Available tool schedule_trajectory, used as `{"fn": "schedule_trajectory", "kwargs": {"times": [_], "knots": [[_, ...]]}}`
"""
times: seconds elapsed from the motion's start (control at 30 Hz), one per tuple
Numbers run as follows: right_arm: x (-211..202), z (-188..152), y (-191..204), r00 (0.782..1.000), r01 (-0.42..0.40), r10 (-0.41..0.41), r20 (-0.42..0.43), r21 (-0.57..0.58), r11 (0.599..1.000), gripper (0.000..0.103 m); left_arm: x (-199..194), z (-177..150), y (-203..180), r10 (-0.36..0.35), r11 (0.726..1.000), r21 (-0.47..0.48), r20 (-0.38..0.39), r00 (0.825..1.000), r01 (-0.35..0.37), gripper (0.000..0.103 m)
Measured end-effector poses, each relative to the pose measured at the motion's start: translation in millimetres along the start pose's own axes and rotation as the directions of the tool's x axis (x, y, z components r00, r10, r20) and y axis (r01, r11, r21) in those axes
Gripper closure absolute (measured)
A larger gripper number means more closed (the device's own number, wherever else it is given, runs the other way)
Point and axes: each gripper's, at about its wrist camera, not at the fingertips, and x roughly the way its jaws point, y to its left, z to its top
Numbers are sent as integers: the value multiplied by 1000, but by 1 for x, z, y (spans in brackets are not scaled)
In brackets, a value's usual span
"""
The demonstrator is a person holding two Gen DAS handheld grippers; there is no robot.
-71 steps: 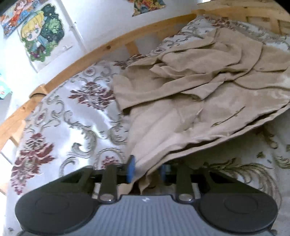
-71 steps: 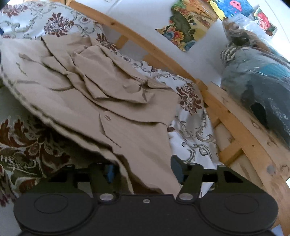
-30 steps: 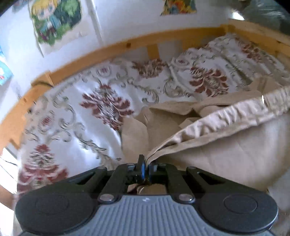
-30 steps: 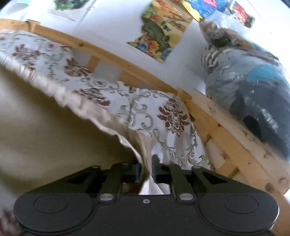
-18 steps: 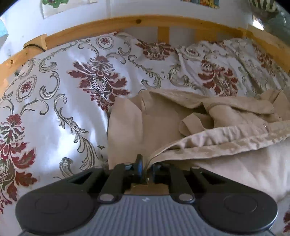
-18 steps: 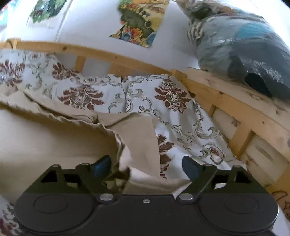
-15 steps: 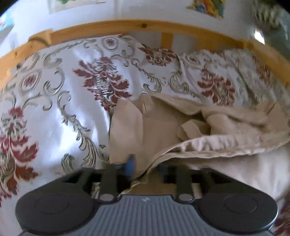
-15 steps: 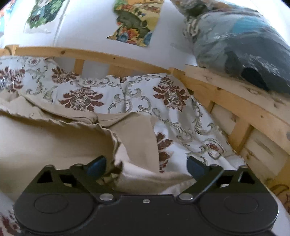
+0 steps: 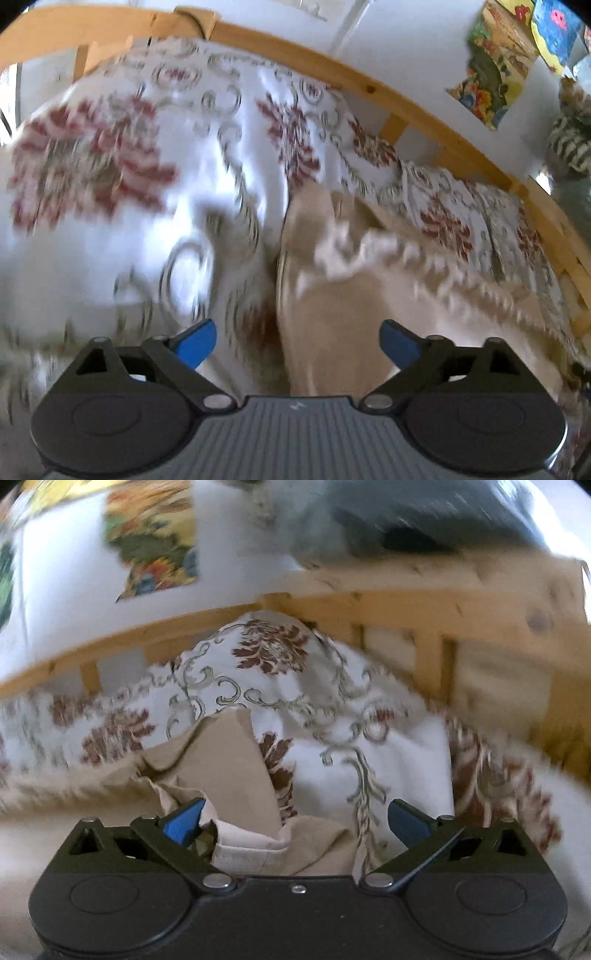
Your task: Fold large clothes
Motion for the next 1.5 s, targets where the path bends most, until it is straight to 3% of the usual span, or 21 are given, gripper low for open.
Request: {"fn": "schedule_trajectory", "kwargs": {"times": [0.13,0.27,0.37,0.4,0.47,0.5,0.67,0.8,0.97,1.07,1.13,1.17,1.2,1.23,1.3,1.37,1.43,1.5], "knots": [[-24,-8,10,997,-71,71,-13,-43,997,1,0,-22,6,-9,1000,-15,-29,1000,8,31],[-39,-15,13,996,-75,71,-47,-91,993,3,4,-24,2,-26,999,-20,-39,999,25,45],[-43,-14,7,999,-25,22,-34,-90,996,3,10,-23,-3,-10,1000,-27,-46,999,9,58],[-42,-14,3,999,-5,2,-34,-79,997,3,13,-23,-3,-13,999,-32,-50,999,12,70],[-37,-16,-3,999,3,-6,-42,-76,997,6,17,-24,-5,-5,999,-32,-58,998,3,81],[-34,-17,-5,999,7,-11,-49,-75,997,9,19,-24,-7,11,1000,-25,-55,998,-12,95],[-19,-17,-14,998,-46,46,-50,-2,999,10,0,-13,-18,49,999,22,54,997,-50,97],[-19,-15,-12,997,-66,66,-37,6,998,11,-29,11,-26,-5,997,81,103,995,-3,97],[-12,-14,-11,996,-66,66,-59,15,998,11,-39,15,-39,13,973,228,90,996,-33,97],[-3,-18,-12,992,-78,82,-93,43,996,11,-23,3,-32,58,972,226,40,998,-66,97],[2,-21,-12,989,-91,98,-113,63,994,23,-26,0,-28,46,984,168,58,997,-55,97],[3,-21,-12,986,-110,119,-115,79,991,49,-34,3,-32,22,988,149,90,996,-35,97],[3,-21,-12,985,-114,124,-116,90,989,61,-41,7,-34,-1,988,151,114,993,-16,97],[1,-20,-11,986,-115,125,-109,93,989,64,-50,14,-41,-23,985,172,137,990,-1,97],[-5,-18,-10,988,-127,134,-77,89,988,81,-67,28,-63,-62,964,265,169,984,15,97],[-10,-16,-9,991,-122,126,-46,75,990,87,-78,36,-83,-77,927,375,171,982,7,97],[-11,-15,-10,994,-104,107,-36,78,992,88,-72,38,-89,-40,896,443,130,991,-22,97],[-9,-15,-12,993,-101,106,-52,92,991,88,-52,36,-77,4,911,411,55,998,-26,97]]}}
